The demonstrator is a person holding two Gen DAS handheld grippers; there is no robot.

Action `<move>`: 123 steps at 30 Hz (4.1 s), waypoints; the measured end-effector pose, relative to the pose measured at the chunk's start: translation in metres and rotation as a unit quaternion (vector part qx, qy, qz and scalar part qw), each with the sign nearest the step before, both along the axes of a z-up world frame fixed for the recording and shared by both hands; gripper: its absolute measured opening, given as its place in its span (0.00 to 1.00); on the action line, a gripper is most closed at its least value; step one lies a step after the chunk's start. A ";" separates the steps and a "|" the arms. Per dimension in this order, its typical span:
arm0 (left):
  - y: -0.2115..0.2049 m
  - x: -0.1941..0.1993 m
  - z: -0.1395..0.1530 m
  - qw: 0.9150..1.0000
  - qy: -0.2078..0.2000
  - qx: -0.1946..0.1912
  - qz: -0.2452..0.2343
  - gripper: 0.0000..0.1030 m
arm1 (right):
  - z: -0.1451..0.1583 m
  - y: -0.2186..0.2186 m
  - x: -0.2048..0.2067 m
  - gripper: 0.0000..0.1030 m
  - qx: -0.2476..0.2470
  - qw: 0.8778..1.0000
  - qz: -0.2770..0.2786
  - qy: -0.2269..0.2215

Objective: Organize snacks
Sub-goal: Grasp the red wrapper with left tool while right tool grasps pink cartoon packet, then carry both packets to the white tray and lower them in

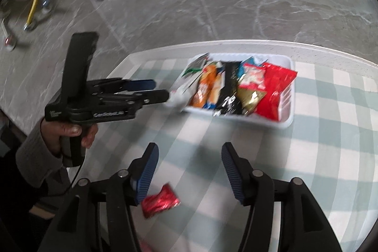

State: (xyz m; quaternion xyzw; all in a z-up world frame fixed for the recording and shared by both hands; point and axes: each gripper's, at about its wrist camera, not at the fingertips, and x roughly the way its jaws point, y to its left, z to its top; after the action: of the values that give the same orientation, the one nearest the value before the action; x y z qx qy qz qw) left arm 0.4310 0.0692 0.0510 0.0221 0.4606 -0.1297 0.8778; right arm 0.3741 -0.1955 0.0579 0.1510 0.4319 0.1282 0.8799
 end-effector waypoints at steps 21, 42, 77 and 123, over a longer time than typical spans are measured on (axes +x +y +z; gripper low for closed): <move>-0.054 -0.096 -0.045 0.994 0.060 0.018 -0.094 0.51 | -0.039 0.096 -0.097 0.63 -0.068 0.990 0.121 0.041; -0.071 -0.122 -0.087 0.985 0.098 0.058 -0.133 0.51 | -0.091 0.157 -0.121 0.66 -0.202 0.952 0.218 0.076; -0.078 -0.131 -0.102 0.982 0.080 0.073 -0.156 0.55 | -0.091 0.092 -0.131 0.44 -0.159 0.977 0.067 0.126; -0.046 -0.126 -0.091 0.989 0.090 -0.027 -0.117 0.28 | -0.078 0.018 -0.114 0.33 0.065 0.990 -0.043 0.116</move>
State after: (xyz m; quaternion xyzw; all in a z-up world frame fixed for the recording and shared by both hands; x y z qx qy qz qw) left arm 0.3053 0.0230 -0.0398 0.0408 0.5281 -0.2454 0.8120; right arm 0.2600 -0.1779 -0.0204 0.2400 0.5146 0.0999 0.8171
